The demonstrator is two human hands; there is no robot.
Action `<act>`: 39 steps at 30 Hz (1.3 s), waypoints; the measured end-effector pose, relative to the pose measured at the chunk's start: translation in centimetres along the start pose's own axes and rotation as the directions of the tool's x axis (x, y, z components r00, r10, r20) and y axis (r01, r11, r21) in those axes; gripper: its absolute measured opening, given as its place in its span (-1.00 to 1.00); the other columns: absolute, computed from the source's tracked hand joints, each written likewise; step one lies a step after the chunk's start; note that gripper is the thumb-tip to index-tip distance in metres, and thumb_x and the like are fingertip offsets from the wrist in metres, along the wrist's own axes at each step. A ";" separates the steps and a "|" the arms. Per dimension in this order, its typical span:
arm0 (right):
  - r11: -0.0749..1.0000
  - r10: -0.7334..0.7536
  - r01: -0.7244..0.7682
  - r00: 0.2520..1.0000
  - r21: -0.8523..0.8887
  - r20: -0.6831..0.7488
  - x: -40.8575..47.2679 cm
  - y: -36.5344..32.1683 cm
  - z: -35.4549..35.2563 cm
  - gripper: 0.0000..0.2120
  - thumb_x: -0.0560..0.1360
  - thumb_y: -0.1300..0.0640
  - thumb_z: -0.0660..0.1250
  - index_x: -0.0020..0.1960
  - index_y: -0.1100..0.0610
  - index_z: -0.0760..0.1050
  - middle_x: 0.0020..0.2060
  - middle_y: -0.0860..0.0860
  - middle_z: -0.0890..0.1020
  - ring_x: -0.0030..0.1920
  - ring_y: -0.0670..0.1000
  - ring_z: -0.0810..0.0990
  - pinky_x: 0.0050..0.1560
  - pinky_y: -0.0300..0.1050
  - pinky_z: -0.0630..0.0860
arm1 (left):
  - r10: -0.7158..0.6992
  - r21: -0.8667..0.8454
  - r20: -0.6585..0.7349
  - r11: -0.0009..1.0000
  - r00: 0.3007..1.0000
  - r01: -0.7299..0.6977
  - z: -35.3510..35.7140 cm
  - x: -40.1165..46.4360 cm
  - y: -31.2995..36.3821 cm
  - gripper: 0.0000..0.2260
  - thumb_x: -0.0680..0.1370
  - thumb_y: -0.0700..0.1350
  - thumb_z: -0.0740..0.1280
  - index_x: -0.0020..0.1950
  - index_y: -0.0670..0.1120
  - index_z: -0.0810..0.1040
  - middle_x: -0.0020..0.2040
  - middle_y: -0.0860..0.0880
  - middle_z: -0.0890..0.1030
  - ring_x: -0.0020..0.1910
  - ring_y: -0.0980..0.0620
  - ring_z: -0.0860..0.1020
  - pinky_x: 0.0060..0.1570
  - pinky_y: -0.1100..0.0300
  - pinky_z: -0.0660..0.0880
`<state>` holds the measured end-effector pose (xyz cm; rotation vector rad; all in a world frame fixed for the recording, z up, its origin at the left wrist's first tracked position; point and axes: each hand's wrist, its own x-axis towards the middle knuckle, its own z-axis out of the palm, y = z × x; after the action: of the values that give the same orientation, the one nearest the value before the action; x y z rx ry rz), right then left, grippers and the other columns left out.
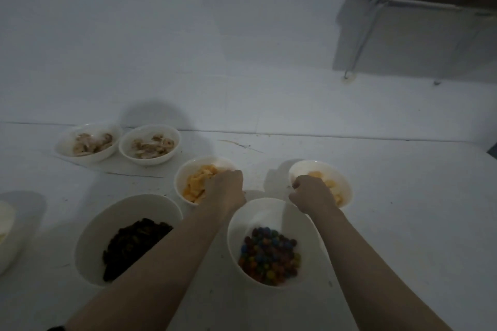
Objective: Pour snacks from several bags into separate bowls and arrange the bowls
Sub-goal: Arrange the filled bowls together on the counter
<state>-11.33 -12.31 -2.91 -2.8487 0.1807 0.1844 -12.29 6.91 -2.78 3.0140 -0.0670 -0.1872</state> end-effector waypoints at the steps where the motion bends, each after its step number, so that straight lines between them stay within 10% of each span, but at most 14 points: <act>1: 1.000 0.005 -0.005 1.000 -0.012 0.011 0.4 0.3 0.2 -0.77 0.53 0.21 0.29 0.16 0.13 0.59 -0.06 0.05 0.61 -0.07 0.09 0.61 -0.16 -0.07 0.51 | -0.014 0.040 0.005 0.999 1.000 0.014 0.1 0.1 -0.1 -0.80 0.54 -0.07 0.32 0.14 -0.08 0.50 0.02 -0.03 0.59 -0.03 -0.04 0.57 0.01 0.05 0.53; 12: 0.964 -0.227 0.218 0.973 -0.152 -0.041 4.5 -1.0 0.7 -0.75 0.54 0.31 0.20 0.14 0.07 0.49 0.03 0.05 0.61 -0.14 0.07 0.49 -0.25 -0.10 0.42 | -0.031 0.117 -0.163 0.992 0.986 0.050 1.0 4.4 -1.5 -0.80 0.55 -0.27 0.25 0.12 -0.06 0.52 0.01 -0.02 0.56 -0.10 -0.01 0.51 -0.23 0.18 0.43; 39: 0.921 -0.383 0.389 0.917 0.036 -0.116 9.2 -7.7 2.6 -0.71 0.57 0.23 0.20 0.18 0.06 0.61 0.06 0.04 0.65 0.04 0.10 0.60 -0.14 -0.05 0.53 | -0.090 -0.061 -0.261 0.995 0.961 0.077 1.3 8.4 -5.7 -0.69 0.54 -0.17 0.23 0.25 0.02 0.55 0.18 -0.03 0.54 0.17 -0.09 0.47 0.14 0.03 0.41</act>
<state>-1.48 -5.23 -4.61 -2.7666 -0.3507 -0.0554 -3.88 11.94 -5.75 2.9622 0.0884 0.2021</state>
